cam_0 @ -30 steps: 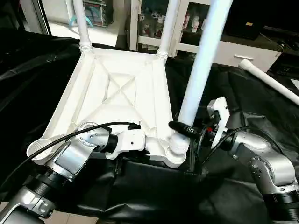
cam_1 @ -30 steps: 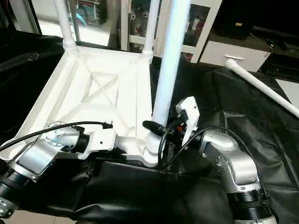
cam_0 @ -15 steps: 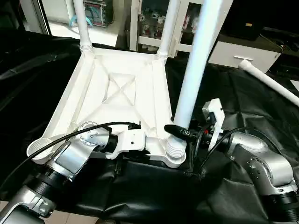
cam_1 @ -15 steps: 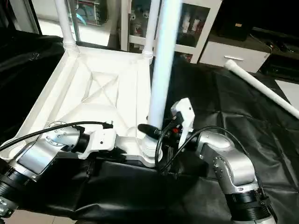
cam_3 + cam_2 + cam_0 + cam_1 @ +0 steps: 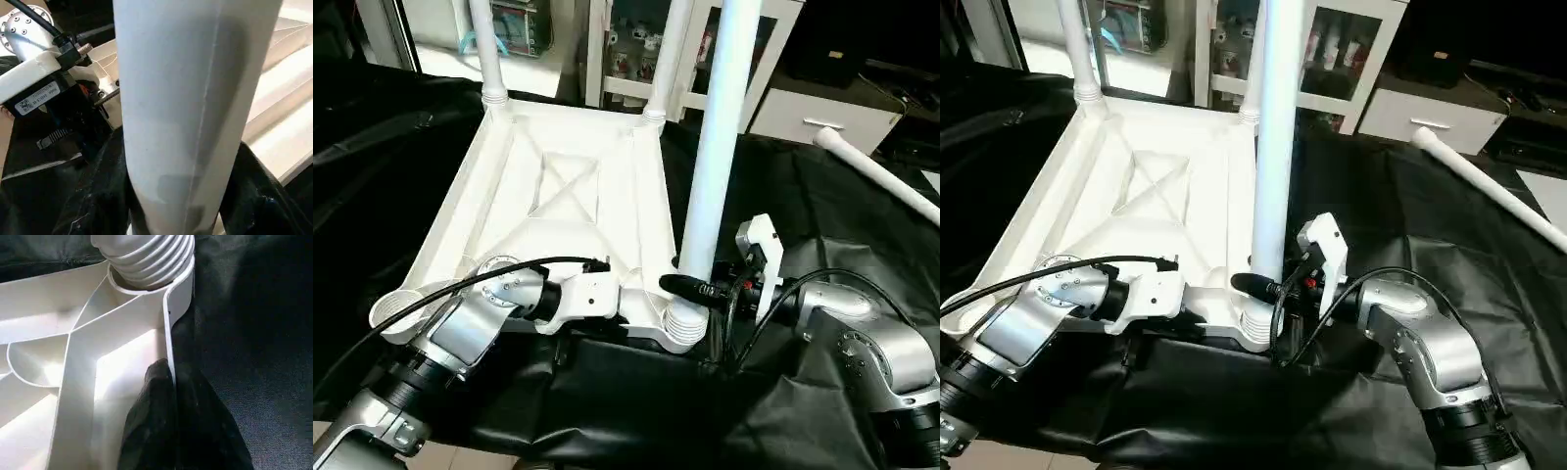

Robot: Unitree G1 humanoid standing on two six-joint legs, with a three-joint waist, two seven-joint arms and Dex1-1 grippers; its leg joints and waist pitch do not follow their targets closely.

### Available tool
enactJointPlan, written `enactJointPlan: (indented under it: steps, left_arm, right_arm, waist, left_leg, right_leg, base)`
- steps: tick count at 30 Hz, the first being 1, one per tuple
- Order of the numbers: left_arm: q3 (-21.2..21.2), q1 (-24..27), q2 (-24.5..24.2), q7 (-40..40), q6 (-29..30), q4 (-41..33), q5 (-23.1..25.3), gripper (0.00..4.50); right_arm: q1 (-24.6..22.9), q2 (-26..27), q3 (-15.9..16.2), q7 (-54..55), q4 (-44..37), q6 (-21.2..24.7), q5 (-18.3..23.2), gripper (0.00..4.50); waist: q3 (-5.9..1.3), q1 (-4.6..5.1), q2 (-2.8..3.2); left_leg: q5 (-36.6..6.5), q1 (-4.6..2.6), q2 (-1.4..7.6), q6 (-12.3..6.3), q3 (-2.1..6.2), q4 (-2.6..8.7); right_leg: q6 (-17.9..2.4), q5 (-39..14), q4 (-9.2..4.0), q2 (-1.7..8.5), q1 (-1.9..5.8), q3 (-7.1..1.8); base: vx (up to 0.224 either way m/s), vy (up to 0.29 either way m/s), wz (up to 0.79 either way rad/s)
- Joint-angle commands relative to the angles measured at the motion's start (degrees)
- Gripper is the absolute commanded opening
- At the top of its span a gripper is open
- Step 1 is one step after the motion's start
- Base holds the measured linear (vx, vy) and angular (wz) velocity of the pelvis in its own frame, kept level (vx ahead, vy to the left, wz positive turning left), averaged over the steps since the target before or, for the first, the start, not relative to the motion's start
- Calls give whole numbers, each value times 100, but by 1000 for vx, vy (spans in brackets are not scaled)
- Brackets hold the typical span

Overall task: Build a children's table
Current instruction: Insert table leg to table base

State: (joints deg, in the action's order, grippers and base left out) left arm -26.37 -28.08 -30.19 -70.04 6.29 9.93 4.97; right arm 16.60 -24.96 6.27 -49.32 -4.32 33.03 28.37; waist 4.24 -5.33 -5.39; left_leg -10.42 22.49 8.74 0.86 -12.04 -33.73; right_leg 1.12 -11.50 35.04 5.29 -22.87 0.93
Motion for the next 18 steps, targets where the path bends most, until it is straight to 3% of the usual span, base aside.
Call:
enactJointPlan:
  steps: [1,10,18]
  left_arm:
    - [-331,74,-58,-75,26,217,310,0]
    - [-330,64,-65,-48,-17,234,326,0]
    - [-321,74,-66,-20,-34,243,325,0]
  right_arm:
    - [-24,-32,-16,14,56,49,-85,182]
    - [-187,345,-181,360,314,-297,-97,182]
    - [-477,563,-458,605,627,-722,-150,182]
  waist:
    - [-269,17,69]
    - [-251,29,74]
    - [-195,60,94]
  left_leg:
    - [-1703,-236,471,378,237,537]
    - [-1852,-241,473,441,245,558]
    - [-2691,-268,474,600,314,605]
  right_leg:
    - [-958,-1312,-425,362,45,-187]
    - [-919,-1456,-443,360,20,-188]
    - [-700,-2456,-553,400,-43,-204]
  base:
    - [0,0,0]
    - [0,0,0]
    - [0,0,0]
